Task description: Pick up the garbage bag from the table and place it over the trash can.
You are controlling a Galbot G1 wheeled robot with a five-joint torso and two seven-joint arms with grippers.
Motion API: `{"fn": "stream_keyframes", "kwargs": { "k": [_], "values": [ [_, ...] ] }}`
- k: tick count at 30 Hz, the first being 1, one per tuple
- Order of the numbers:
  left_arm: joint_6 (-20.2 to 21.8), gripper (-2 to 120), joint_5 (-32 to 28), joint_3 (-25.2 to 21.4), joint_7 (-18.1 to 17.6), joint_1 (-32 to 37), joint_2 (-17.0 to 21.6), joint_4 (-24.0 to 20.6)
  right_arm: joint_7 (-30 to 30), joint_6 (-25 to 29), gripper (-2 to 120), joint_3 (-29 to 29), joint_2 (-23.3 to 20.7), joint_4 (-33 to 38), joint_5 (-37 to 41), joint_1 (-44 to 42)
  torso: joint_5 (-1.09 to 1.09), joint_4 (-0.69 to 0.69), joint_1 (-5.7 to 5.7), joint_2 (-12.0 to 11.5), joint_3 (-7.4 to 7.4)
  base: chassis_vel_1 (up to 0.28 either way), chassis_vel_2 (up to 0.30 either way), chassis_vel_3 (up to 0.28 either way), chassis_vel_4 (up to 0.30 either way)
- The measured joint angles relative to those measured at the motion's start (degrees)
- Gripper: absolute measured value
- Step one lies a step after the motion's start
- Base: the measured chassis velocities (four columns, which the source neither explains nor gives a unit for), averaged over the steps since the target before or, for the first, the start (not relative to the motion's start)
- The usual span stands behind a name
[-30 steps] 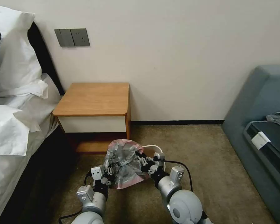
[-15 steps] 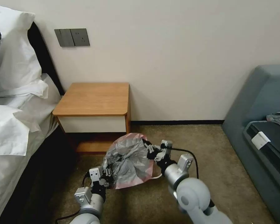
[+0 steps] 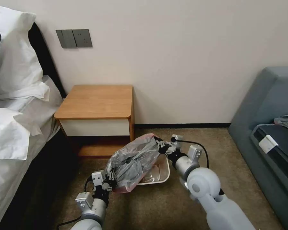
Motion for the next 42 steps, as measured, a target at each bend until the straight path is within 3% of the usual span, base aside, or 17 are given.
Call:
{"fn": "stream_keyframes", "kwargs": {
  "k": [8, 32, 42],
  "values": [
    [-0.12, 5, -2.36, -1.39, 1.35, -0.29, -0.09, 0.05, 2.61, -2.18, 0, 2.07, -0.71, 0.89, 4.59, -0.54, 0.0, 0.0, 0.0, 0.0, 0.0, 0.0, 0.0, 0.0, 0.0],
    [1.12, 5, -9.49, -3.98, 2.39, -1.82, 0.68, 0.71, 0.45, -3.94, -1, 7.42, -0.1, 4.84, 12.21, -6.13, -0.01, 0.0, 0.0, 0.0, 0.0, 0.0, 0.0, 0.0, 0.0],
    [0.8, 5, -9.17, -4.39, 2.64, -2.53, 1.1, 1.4, 2.38, -4.12, 32, 11.99, -0.93, 12.51, 14.9, -9.65, -0.01, 0.0, 0.0, 0.0, 0.0, 0.0, 0.0, 0.0, 0.0]
  ]
}}
